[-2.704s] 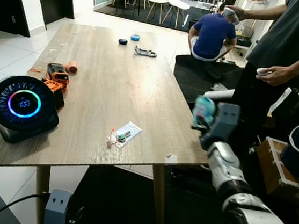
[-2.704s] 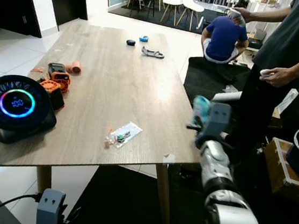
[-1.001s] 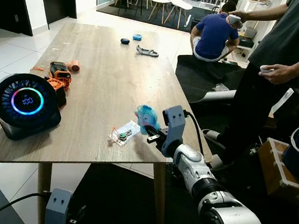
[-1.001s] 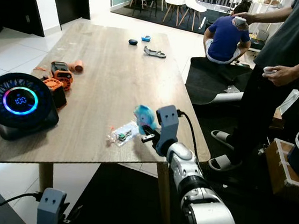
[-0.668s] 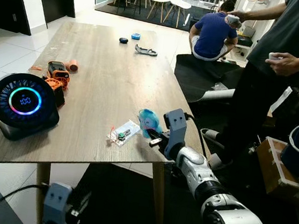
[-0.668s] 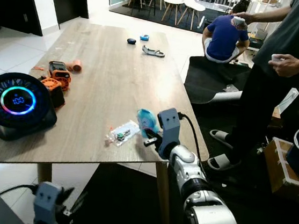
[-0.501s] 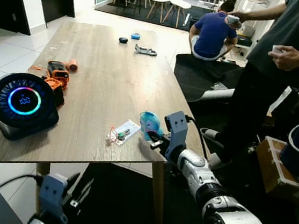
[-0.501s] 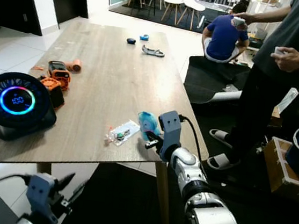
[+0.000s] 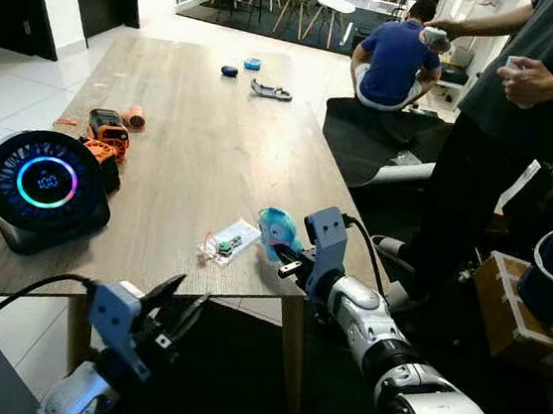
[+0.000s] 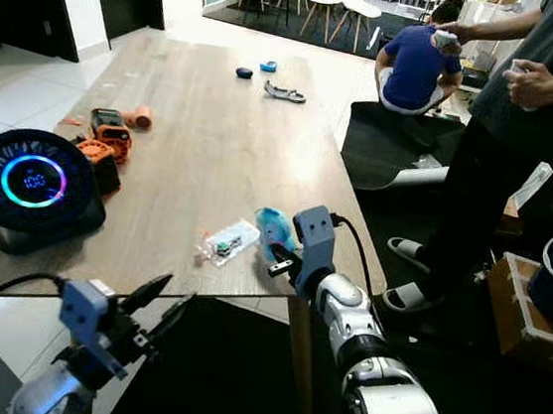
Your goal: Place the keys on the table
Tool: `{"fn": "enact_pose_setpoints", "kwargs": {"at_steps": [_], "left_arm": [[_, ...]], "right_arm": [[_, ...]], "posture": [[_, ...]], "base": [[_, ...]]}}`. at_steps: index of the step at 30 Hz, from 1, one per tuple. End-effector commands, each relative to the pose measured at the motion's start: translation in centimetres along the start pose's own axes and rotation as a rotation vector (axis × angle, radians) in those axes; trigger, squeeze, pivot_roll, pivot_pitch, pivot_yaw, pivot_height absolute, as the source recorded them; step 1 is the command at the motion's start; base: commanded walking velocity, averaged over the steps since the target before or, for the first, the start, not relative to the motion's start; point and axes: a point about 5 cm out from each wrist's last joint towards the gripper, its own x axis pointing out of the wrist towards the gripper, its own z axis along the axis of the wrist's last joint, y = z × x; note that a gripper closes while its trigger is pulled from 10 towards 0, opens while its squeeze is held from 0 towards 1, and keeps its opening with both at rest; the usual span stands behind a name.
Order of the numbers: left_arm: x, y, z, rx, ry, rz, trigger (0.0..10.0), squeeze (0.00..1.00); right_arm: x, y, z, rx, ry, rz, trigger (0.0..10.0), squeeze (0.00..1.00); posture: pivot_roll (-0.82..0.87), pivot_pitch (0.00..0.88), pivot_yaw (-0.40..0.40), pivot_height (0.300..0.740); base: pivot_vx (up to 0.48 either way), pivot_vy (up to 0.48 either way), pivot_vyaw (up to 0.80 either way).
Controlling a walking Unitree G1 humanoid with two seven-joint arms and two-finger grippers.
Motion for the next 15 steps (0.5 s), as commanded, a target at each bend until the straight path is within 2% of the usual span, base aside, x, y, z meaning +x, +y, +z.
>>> {"fn": "enact_pose_setpoints", "kwargs": {"at_steps": [1, 7, 8, 15], "left_arm": [[0.6, -0.5, 0.3, 0.01, -0.007, -0.016, 10.0, 0.0], [2.1, -0.5, 1.1, 0.023, -0.05, 0.024, 10.0, 0.0], [2.6, -0.6, 1.5, 0.005, -0.065, 0.038, 10.0, 0.0], [3.6, -0.8, 2.2, 0.008, -0.096, 0.048, 10.0, 0.0]], "right_arm": [[-0.2, 0.0, -0.3, -0.001, 0.007, 0.006, 10.0, 0.0], [-0.2, 0.0, -0.3, 0.002, -0.001, 0.009, 10.0, 0.0], [-0.3, 0.0, -0.3, 0.001, -0.002, 0.008, 10.0, 0.0], [-0.3, -0.1, -0.3, -0.003, -0.014, 0.001, 10.0, 0.0]], "posture": [[0.11, 0.092, -0.062, 0.74], [0.1, 0.09, -0.064, 0.74], [0.1, 0.09, -0.064, 0.74], [0.1, 0.086, -0.063, 0.74]], "base": [[0.0, 0.0, 0.0], [0.0, 0.0, 0.0], [0.0, 0.0, 0.0], [0.0, 0.0, 0.0]]}}
